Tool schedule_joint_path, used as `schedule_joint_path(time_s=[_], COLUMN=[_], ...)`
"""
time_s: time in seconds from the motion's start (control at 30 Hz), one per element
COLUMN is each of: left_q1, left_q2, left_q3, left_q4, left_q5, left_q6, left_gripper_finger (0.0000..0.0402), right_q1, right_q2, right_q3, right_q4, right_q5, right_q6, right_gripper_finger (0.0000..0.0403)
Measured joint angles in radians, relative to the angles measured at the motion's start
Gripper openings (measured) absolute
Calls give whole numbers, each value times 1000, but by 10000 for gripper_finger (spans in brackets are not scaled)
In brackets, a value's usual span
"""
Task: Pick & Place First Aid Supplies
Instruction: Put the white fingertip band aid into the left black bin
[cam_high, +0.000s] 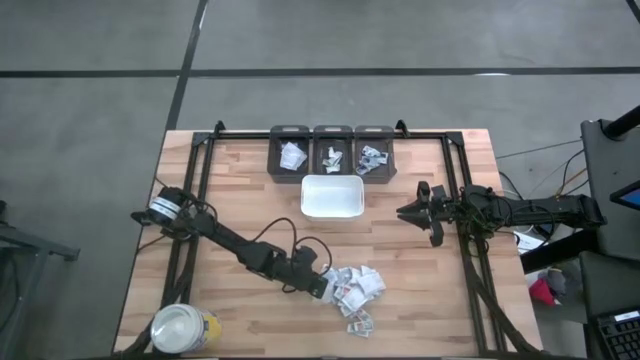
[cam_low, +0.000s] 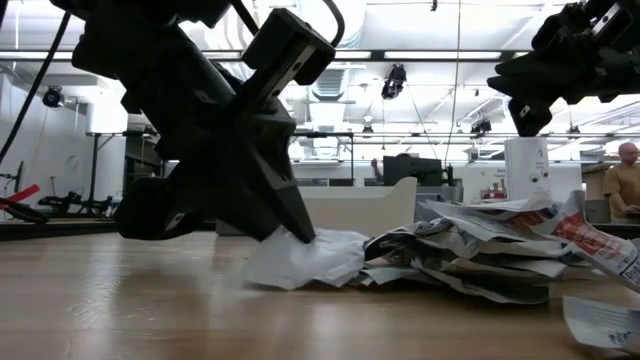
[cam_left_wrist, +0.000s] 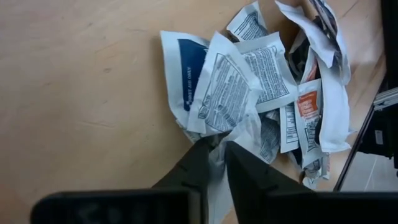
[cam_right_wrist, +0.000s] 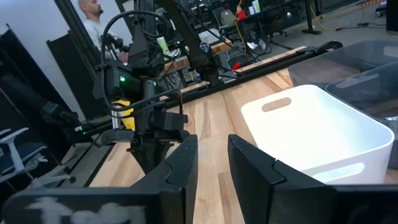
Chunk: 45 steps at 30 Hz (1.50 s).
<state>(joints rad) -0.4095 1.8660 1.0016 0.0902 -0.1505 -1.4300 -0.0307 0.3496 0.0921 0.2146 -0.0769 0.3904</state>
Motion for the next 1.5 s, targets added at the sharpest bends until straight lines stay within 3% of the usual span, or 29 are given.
schedule_joint_path(time_s=[0.2, 0.53, 1.03, 1.5], left_q1=[0, 0, 0, -1], left_q2=[0, -2, -2, -5], left_q3=[0, 0, 0, 0], left_q4=[4, 3, 11, 33], left_q5=[0, 0, 2, 22], left_q6=[1, -2, -21, -26], left_gripper_finger=[16, 14, 66, 65], right_q1=[0, 0, 0, 0], right_q2=[0, 0, 0, 0], right_q3=[0, 0, 0, 0], right_q4=[0, 0, 0, 0], right_q5=[0, 0, 0, 0], right_q6=[2, 2, 2, 2], right_gripper_finger=[75, 71, 86, 70])
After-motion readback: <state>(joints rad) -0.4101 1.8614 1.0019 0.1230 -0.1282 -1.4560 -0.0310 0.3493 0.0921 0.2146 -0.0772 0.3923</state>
